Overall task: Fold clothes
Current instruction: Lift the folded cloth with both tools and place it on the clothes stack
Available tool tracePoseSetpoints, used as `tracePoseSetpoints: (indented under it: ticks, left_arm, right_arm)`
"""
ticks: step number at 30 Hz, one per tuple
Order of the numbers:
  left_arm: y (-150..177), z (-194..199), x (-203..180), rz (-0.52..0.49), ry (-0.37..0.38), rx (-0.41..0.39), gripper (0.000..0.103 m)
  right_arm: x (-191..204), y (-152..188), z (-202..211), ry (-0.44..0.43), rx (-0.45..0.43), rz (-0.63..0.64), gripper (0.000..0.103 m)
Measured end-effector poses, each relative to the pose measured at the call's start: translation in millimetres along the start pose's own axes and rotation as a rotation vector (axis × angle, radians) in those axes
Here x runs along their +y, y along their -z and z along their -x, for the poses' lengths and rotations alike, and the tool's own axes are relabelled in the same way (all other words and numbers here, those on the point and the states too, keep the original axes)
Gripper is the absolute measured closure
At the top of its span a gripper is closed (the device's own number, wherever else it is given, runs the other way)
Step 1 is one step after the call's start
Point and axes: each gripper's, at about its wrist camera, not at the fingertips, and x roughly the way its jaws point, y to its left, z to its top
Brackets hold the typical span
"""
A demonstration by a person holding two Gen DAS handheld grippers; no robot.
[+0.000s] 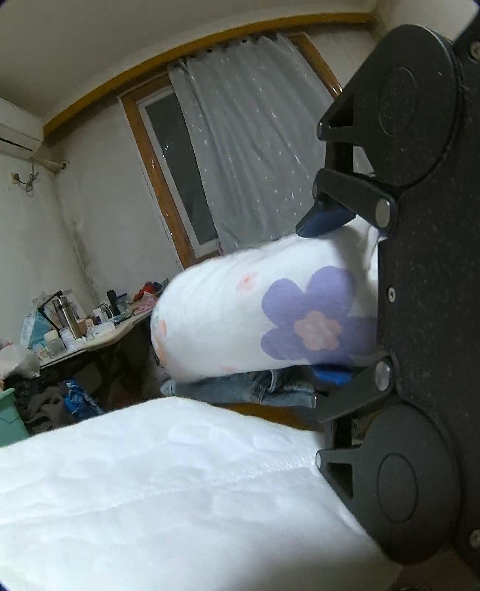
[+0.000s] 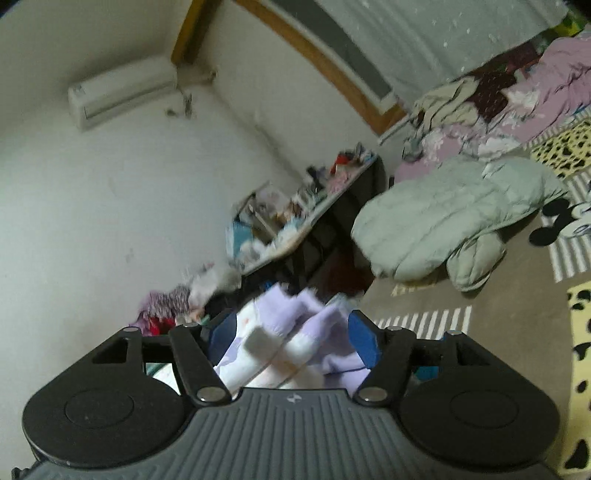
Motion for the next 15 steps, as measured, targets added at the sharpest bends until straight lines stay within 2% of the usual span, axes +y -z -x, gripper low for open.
tracePoseSetpoints:
  ticks: [2,6,9,12,15]
  left_arm:
    - [3.2,15.3,-6.0,-0.031,0.001,-0.011,0.025]
    - [21.7,48.5,-13.7,-0.128,-0.010,-0.003,0.019]
    - [37.7,70.4,-15.9,-0.178,-0.047,0.010,0.014]
    - [54.9,93.7,-14.1,-0.241,-0.098,0.070,0.013]
    - [76.3,117.9,-16.4,-0.344,-0.135,0.137,0.007]
  right_arm:
    - [0.0,1.4,16.1,-0.009,0.001,0.021,0.031]
    - [8.6,15.4,47.7,0.023,0.067,0.077,0.027]
    - [14.0,28.6,84.2,0.055,0.098,0.032,0.019]
    - [25.4,41.8,124.4,0.114,0.131,0.044,0.011]
    - [36.6,55.7,166.7,0.190,0.162,0.079,0.002]
